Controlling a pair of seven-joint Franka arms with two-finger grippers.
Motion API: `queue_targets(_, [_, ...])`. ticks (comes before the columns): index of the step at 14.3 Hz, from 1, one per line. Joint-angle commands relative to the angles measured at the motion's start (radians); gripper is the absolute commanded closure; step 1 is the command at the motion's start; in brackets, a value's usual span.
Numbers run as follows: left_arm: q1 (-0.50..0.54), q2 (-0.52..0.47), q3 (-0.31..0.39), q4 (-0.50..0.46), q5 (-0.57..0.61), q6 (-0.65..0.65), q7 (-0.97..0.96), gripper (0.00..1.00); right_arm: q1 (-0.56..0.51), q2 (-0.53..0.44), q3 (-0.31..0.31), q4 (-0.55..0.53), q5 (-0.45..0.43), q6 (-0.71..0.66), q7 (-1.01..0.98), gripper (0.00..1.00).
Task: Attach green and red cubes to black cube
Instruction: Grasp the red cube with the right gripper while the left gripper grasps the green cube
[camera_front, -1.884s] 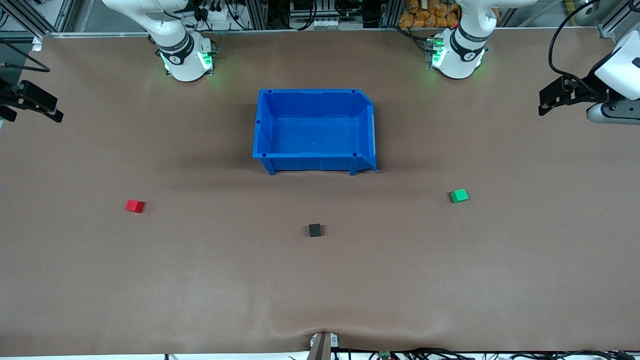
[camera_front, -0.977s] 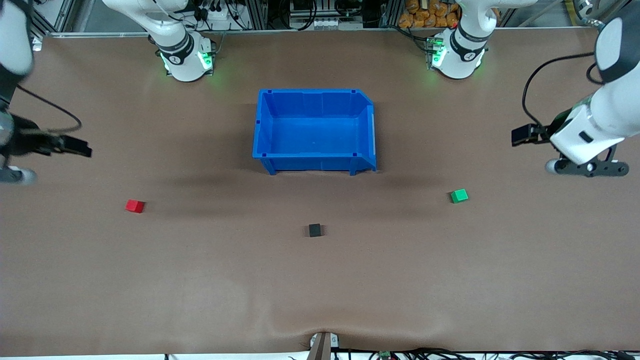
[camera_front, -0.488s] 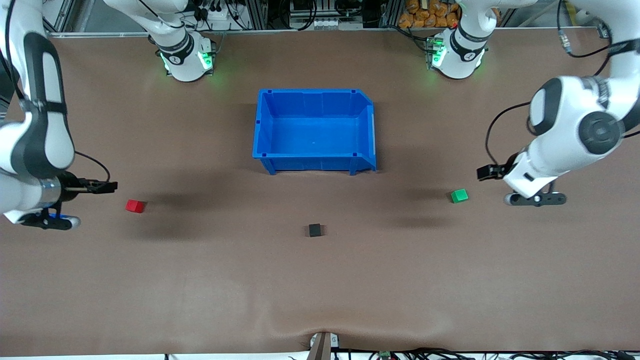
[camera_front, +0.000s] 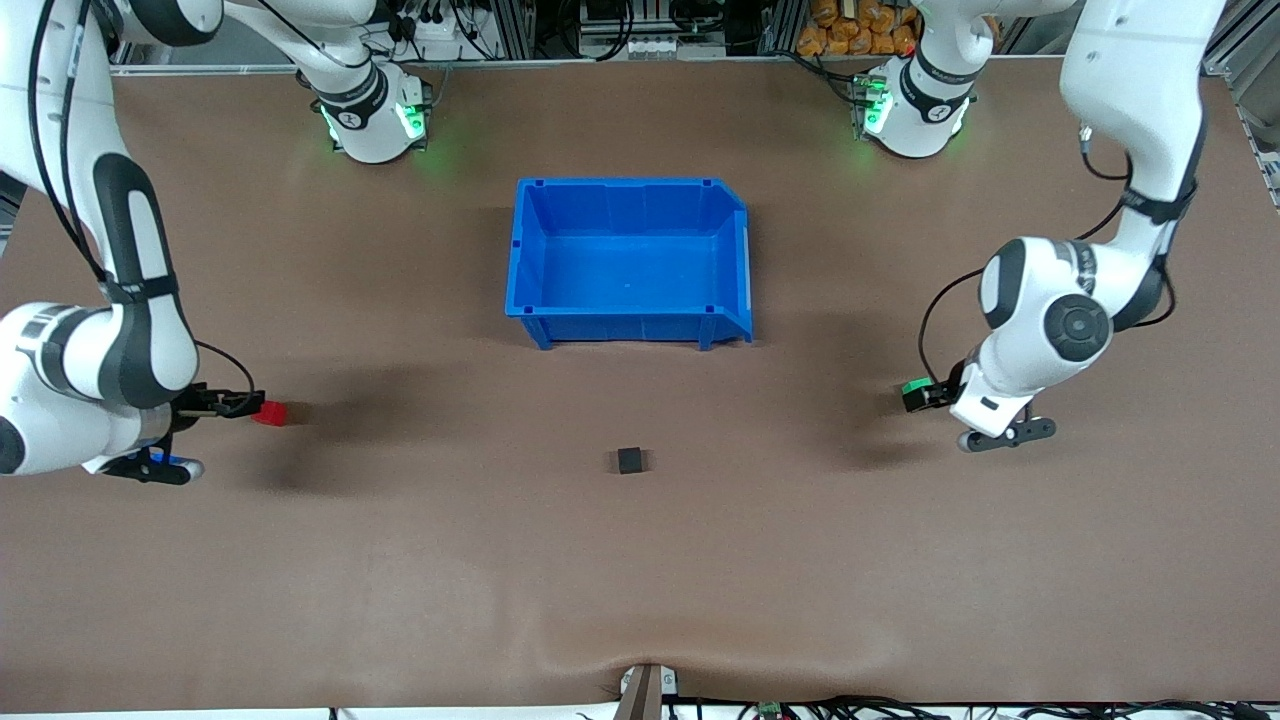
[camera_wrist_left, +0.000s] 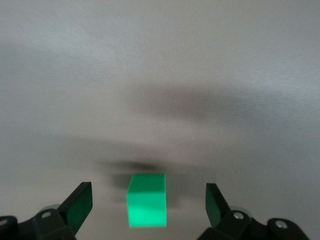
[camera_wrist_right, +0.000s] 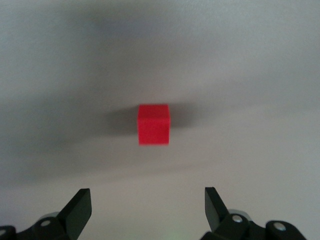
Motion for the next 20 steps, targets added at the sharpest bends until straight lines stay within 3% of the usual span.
queue_targets(1, [-0.003,0.023,0.002,-0.035,-0.008,0.076,-0.012,0.00,-0.021,0.047,0.011,0.021,-0.002,0.051,0.008,0.00])
queue_targets(3, [-0.001,0.015,0.002,-0.055,-0.008,0.076,-0.012,0.00,-0.035,0.079,0.013,0.021,0.000,0.114,0.011,0.01])
queue_targets(7, [-0.003,-0.006,0.001,-0.094,-0.008,0.076,-0.012,0.00,-0.027,0.108,0.013,0.022,0.052,0.128,0.031,0.33])
queue_targets(8, [-0.003,-0.008,0.001,-0.095,-0.008,0.076,-0.014,0.15,-0.027,0.114,0.013,0.022,0.053,0.128,0.034,0.43])
queue_targets(9, [-0.004,-0.008,0.002,-0.095,-0.008,0.075,-0.025,0.65,-0.026,0.116,0.013,0.021,0.053,0.126,0.041,0.53])
queue_targets(10, [-0.003,-0.005,0.001,-0.094,-0.008,0.072,-0.070,0.89,-0.026,0.120,0.013,0.021,0.053,0.128,0.043,0.54])
queue_targets(11, [-0.007,-0.005,0.001,-0.094,-0.008,0.072,-0.122,1.00,-0.027,0.125,0.011,0.021,0.052,0.131,0.043,0.54])
queue_targets(13, [-0.026,-0.002,0.001,-0.083,-0.008,0.072,-0.190,1.00,-0.035,0.128,0.011,0.021,0.050,0.148,0.041,0.66])
queue_targets(14, [-0.027,0.000,0.001,-0.075,-0.008,0.072,-0.233,1.00,-0.033,0.134,0.011,0.022,0.050,0.149,0.043,0.78])
queue_targets(15, [-0.029,0.000,0.001,-0.066,-0.008,0.070,-0.285,1.00,-0.032,0.134,0.013,0.024,0.052,0.145,0.046,1.00])
queue_targets(18, [-0.043,-0.002,-0.001,-0.002,-0.008,0.061,-0.454,1.00,-0.007,0.118,0.022,0.034,0.082,0.099,0.280,1.00])
queue_targets(20, [-0.047,0.003,-0.009,0.065,-0.008,0.023,-0.585,1.00,0.046,0.105,0.024,0.077,0.182,-0.008,0.485,1.00])
